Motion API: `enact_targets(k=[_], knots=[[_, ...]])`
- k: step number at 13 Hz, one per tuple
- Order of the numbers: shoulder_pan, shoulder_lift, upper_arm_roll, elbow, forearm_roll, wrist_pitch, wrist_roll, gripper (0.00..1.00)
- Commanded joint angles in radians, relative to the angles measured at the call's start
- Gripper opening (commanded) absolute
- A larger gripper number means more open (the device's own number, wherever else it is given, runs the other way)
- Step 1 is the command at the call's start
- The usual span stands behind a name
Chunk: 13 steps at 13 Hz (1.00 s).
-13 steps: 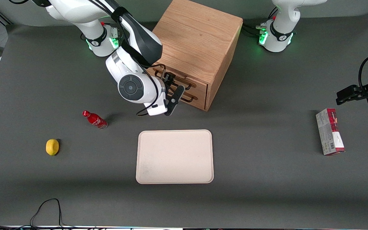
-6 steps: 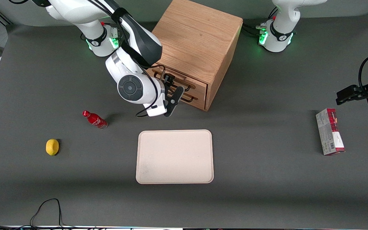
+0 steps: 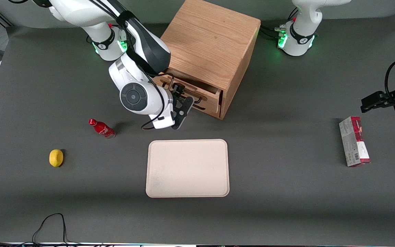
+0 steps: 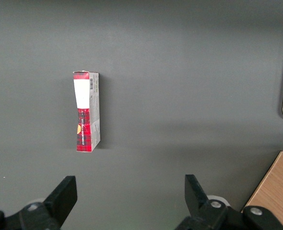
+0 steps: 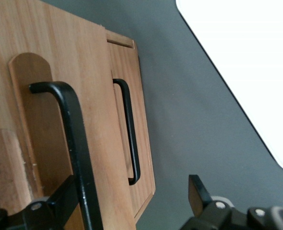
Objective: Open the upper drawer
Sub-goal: 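Pull the upper drawer outward by its handle with the right gripper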
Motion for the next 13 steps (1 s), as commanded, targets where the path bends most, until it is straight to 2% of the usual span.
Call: enact_targets(k=[1,13], knots=[[-0.007,0.005,-0.002,0.015,-0.027,0.015,-0.025,1.00],[-0.015,0.047,-0.042,0.050,-0.031,0.058,-0.029,1.00]])
